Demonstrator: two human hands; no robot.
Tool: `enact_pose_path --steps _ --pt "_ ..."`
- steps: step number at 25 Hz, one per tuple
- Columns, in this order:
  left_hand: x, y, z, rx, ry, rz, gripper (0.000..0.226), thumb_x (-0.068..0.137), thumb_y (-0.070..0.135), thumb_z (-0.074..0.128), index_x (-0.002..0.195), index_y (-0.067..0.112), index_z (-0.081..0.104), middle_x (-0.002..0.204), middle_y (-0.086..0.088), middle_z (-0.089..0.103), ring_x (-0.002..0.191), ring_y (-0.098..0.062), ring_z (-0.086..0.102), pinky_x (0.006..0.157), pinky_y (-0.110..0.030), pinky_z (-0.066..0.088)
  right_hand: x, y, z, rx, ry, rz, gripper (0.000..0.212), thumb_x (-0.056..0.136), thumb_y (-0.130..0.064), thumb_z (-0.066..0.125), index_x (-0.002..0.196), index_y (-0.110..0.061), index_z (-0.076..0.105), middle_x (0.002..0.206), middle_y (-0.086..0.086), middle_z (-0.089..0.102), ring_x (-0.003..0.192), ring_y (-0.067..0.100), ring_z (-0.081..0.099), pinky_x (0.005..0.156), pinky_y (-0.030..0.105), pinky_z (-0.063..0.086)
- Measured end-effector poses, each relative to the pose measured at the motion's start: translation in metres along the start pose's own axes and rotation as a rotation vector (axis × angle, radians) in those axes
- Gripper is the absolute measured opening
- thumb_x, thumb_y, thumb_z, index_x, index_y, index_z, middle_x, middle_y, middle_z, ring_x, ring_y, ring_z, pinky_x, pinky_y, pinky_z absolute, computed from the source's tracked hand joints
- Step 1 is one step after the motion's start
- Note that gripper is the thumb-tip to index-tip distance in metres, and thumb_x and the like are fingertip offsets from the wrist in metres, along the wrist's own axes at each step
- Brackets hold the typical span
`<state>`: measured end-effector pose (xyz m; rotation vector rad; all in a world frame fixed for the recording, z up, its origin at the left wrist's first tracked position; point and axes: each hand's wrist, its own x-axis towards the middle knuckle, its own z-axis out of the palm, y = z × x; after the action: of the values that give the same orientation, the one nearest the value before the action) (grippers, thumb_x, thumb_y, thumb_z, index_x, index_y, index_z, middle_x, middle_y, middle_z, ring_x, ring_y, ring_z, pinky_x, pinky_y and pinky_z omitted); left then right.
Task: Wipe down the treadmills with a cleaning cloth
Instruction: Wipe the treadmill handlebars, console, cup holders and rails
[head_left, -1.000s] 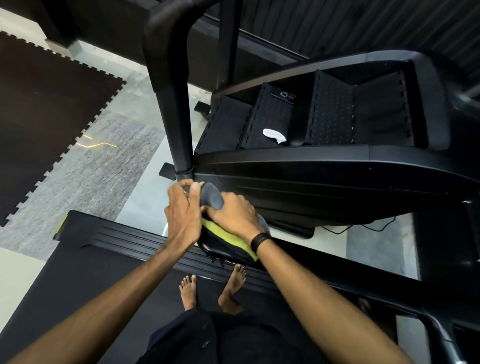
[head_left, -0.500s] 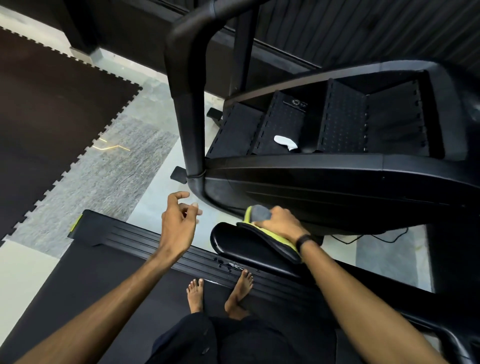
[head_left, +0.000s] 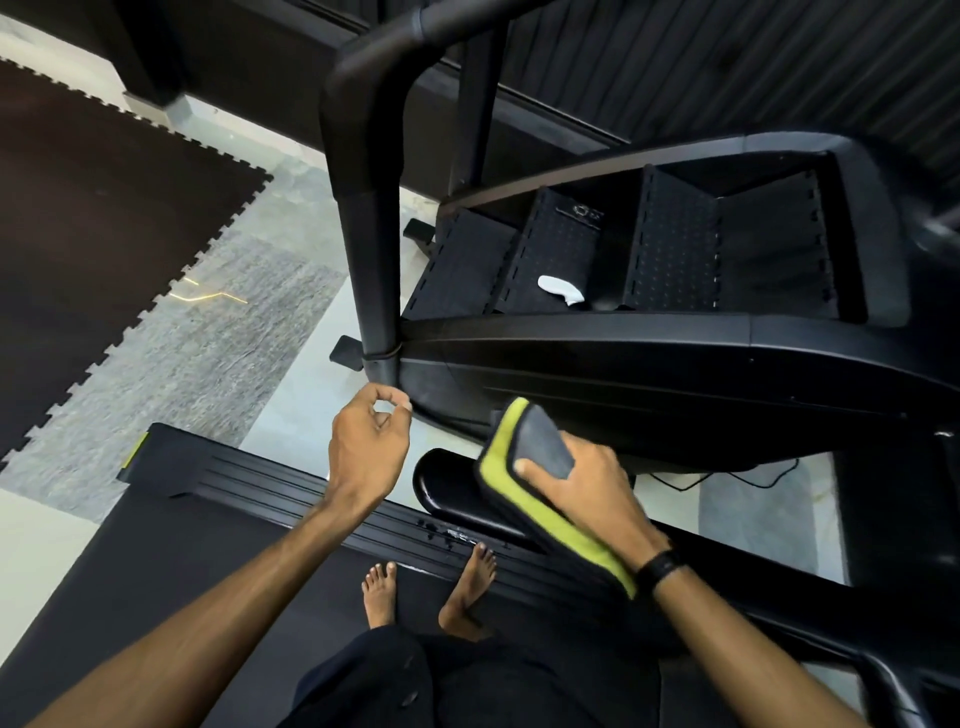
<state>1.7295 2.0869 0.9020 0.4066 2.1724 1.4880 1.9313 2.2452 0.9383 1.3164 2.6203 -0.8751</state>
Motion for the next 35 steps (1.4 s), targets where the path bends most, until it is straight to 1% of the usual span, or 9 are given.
enact_pose_path --steps 4,8,11,13,17,21,26,30,35 --pt "-0.011 0.004 -0.002 0.243 0.045 0.027 0.02 0.083 0.05 0.058 0.079 0.031 0.059 0.052 0.009 0.05 0.05 -0.006 0.047 0.057 -0.031 0.033 0.055 -0.001 0.009 -0.099 -0.251 0.303 0.059 0.077 -0.067 0.07 0.112 -0.02 0.065 0.122 0.01 0.068 0.108 0.031 0.065 0.093 0.041 0.053" --pt "-0.015 0.006 0.001 0.263 -0.127 0.056 0.066 0.08 0.068 0.043 0.126 0.024 0.058 0.099 0.01 0.066 0.097 -0.016 0.063 0.09 -0.042 0.045 0.064 -0.069 0.043 -0.103 -0.18 0.1 0.063 0.078 -0.07 0.064 0.112 -0.017 0.068 0.118 0.012 0.071 0.107 0.035 0.066 0.082 0.037 0.05" --pt "-0.013 0.006 0.003 0.192 -0.185 0.053 0.094 0.075 0.078 0.032 0.147 0.018 0.042 0.143 -0.005 0.053 0.129 -0.025 0.051 0.108 -0.05 0.039 0.027 -0.086 0.043 -0.057 -0.001 -0.102 0.058 0.075 -0.075 0.05 0.094 -0.022 0.062 0.098 0.005 0.071 0.091 0.031 0.065 0.068 0.036 0.045" --pt "-0.013 0.008 0.004 0.168 -0.193 0.053 0.097 0.076 0.079 0.033 0.151 0.019 0.037 0.151 -0.006 0.046 0.133 -0.024 0.048 0.112 -0.049 0.037 0.004 -0.066 0.03 -0.005 0.038 -0.183 0.052 0.074 -0.078 0.05 0.088 -0.028 0.056 0.09 -0.006 0.066 0.083 0.02 0.062 0.066 0.034 0.045" --pt "-0.016 0.006 0.004 0.145 -0.213 0.032 0.087 0.082 0.073 0.036 0.152 0.021 0.035 0.153 -0.005 0.043 0.137 -0.022 0.044 0.115 -0.051 0.032 0.005 -0.008 0.001 0.159 -0.076 -0.088 0.047 0.072 -0.073 0.068 0.094 -0.031 0.064 0.089 -0.016 0.07 0.082 0.002 0.065 0.073 0.034 0.056" --pt "-0.022 0.014 0.022 0.08 -0.143 0.007 0.078 0.086 0.068 0.034 0.148 0.02 0.039 0.15 -0.003 0.043 0.133 -0.021 0.046 0.115 -0.05 0.03 0.057 -0.026 0.017 -0.093 -0.248 0.25 0.059 0.08 -0.063 0.07 0.115 -0.016 0.065 0.123 0.011 0.068 0.11 0.03 0.065 0.092 0.039 0.053" --pt "-0.024 0.02 0.04 0.008 -0.063 0.006 0.081 0.081 0.075 0.022 0.14 0.023 0.042 0.134 0.007 0.043 0.128 -0.018 0.043 0.113 -0.041 0.028 0.034 -0.092 0.047 -0.098 -0.011 -0.076 0.046 0.084 -0.054 0.042 0.102 -0.017 0.063 0.108 0.014 0.07 0.102 0.038 0.064 0.072 0.038 0.044" --pt "-0.025 0.023 0.038 -0.114 -0.038 -0.022 0.086 0.077 0.076 0.021 0.143 0.023 0.039 0.137 0.011 0.041 0.121 -0.007 0.037 0.114 -0.035 0.021 -0.02 -0.037 0.016 -0.023 0.072 -0.221 0.049 0.079 -0.067 0.054 0.099 -0.023 0.062 0.094 -0.004 0.066 0.09 0.021 0.063 0.075 0.04 0.052" --pt "-0.02 0.025 0.027 -0.155 0.014 -0.065 0.087 0.075 0.078 0.019 0.141 0.025 0.041 0.132 0.015 0.039 0.118 -0.007 0.036 0.107 -0.031 0.02 0.032 -0.019 0.003 -0.042 -0.148 0.252 0.055 0.078 -0.062 0.068 0.112 -0.018 0.068 0.114 0.007 0.071 0.104 0.029 0.067 0.088 0.038 0.055"
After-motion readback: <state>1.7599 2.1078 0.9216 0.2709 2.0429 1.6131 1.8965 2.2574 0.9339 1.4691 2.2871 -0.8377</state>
